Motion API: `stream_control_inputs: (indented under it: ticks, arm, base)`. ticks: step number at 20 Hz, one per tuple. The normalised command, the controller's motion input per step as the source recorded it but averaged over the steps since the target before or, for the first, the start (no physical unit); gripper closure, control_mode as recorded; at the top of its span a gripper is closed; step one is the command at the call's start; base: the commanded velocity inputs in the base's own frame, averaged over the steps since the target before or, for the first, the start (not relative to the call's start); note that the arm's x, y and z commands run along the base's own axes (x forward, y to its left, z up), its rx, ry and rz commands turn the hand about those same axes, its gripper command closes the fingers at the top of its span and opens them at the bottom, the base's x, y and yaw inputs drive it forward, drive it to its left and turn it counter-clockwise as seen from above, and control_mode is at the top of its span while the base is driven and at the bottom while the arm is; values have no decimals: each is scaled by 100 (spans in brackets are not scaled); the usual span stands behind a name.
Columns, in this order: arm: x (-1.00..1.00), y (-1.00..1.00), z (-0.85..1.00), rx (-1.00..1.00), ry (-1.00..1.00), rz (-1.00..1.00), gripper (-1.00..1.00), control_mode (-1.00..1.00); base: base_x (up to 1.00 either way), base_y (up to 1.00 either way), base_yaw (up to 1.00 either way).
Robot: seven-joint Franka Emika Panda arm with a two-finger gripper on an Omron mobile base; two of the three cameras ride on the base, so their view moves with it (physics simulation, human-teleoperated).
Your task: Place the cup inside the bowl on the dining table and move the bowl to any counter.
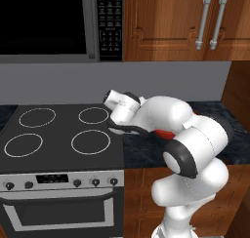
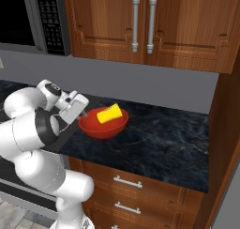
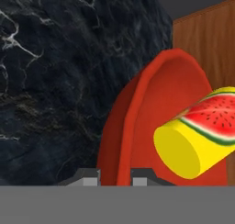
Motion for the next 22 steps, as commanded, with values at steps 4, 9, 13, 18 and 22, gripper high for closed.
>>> stream_control_inputs:
  ticks: [4,9,13,18,22]
  arm:
    - [42,0,-15,0,0,0,100,-100]
    - [39,0,-17,0,0,0,100,-100]
    - [19,0,-22,0,0,0,100,-100]
    - [1,0,-21,0,0,0,100,-100]
    - [0,0,-14,0,0,0,100,-100]
  base:
    - [0,0,0]
    - [0,0,0]
    - [0,0,0]
    - [0,0,0]
    - [0,0,0]
